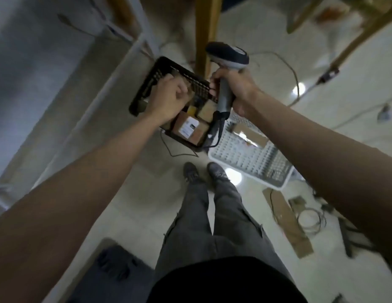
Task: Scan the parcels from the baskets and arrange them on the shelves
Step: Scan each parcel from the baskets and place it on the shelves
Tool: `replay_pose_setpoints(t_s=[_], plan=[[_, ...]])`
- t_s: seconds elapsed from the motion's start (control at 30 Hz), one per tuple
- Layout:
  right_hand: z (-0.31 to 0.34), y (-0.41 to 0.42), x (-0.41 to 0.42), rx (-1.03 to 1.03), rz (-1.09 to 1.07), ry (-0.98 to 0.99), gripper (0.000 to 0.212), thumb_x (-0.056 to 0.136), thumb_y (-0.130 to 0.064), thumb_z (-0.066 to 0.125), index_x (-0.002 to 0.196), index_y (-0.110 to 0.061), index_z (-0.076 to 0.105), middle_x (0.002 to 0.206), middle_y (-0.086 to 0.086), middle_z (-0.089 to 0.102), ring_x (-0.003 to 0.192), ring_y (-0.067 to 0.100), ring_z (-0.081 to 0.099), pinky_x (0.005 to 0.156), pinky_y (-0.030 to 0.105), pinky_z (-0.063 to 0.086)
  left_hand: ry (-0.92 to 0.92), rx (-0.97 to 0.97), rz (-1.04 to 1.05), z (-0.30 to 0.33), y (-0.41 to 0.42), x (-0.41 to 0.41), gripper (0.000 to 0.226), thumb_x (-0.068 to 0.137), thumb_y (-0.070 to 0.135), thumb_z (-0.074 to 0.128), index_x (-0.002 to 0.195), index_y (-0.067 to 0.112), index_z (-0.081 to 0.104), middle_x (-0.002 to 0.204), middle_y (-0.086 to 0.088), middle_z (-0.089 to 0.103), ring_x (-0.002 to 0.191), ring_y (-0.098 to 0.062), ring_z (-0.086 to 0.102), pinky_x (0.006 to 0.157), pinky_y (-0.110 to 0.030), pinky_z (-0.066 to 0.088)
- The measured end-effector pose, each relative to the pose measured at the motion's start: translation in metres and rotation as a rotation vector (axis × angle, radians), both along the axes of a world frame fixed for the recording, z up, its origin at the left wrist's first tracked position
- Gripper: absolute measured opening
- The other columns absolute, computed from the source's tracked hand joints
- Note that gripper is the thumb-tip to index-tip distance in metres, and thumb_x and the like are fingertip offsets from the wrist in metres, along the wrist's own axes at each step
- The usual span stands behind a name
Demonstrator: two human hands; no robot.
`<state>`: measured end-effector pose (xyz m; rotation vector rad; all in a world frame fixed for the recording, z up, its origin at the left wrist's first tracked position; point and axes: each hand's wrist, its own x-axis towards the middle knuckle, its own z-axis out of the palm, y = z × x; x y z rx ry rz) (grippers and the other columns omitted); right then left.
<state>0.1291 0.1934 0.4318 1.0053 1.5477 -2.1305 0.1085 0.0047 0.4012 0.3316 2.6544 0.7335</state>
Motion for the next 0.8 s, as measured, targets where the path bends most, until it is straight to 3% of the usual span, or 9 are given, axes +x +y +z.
replay_pose_setpoints(t_s=[0.13, 0.37, 0.5, 0.8], plan=[[-0.046, 0.062, 0.059, 0.057, -0.156, -0.095, 0.012, 0.084, 0.007, 0.057, 0.088, -0.005, 0.059, 0.069, 0.012, 0.059, 0.063, 0.022, 0.057, 0.068, 0.037, 0.052, -0.113, -0.037, -0.150, -0.044, 0.063, 0.025, 0.010, 0.090, 0.017, 0.066, 0.098, 0.013, 0.070, 0.108, -0.009, 0.060, 0.095, -0.023, 0.064, 0.088, -0.034, 0.052], [-0.122, 0.156, 0.144, 0.021, -0.331, -0.195, 0.010, 0.088, 0.010, 0.052, 0.090, 0.001, 0.056, 0.070, 0.014, 0.055, 0.061, 0.022, 0.054, 0.062, 0.033, 0.051, -0.288, -0.063, -0.321, -0.115, 0.167, 0.075, 0.007, 0.092, 0.019, 0.067, 0.098, 0.015, 0.068, 0.107, -0.003, 0.056, 0.098, -0.020, 0.062, 0.085, -0.034, 0.052], [-0.198, 0.190, 0.180, -0.013, -0.412, -0.294, 0.016, 0.091, 0.008, 0.055, 0.082, -0.004, 0.060, 0.073, 0.011, 0.058, 0.065, 0.019, 0.057, 0.070, 0.035, 0.054, -0.382, -0.091, -0.362, -0.187, 0.209, 0.102, 0.009, 0.093, 0.023, 0.065, 0.099, 0.017, 0.066, 0.108, -0.002, 0.055, 0.099, -0.021, 0.059, 0.083, -0.033, 0.049], [-0.391, 0.207, 0.247, -0.196, -0.550, -0.403, 0.016, 0.090, 0.008, 0.058, 0.083, -0.005, 0.064, 0.064, 0.008, 0.060, 0.056, 0.017, 0.059, 0.061, 0.032, 0.058, -0.487, -0.227, -0.384, -0.373, 0.243, 0.155, 0.032, 0.093, 0.026, 0.068, 0.121, 0.013, 0.060, 0.128, -0.008, 0.051, 0.112, -0.024, 0.054, 0.096, -0.041, 0.048]])
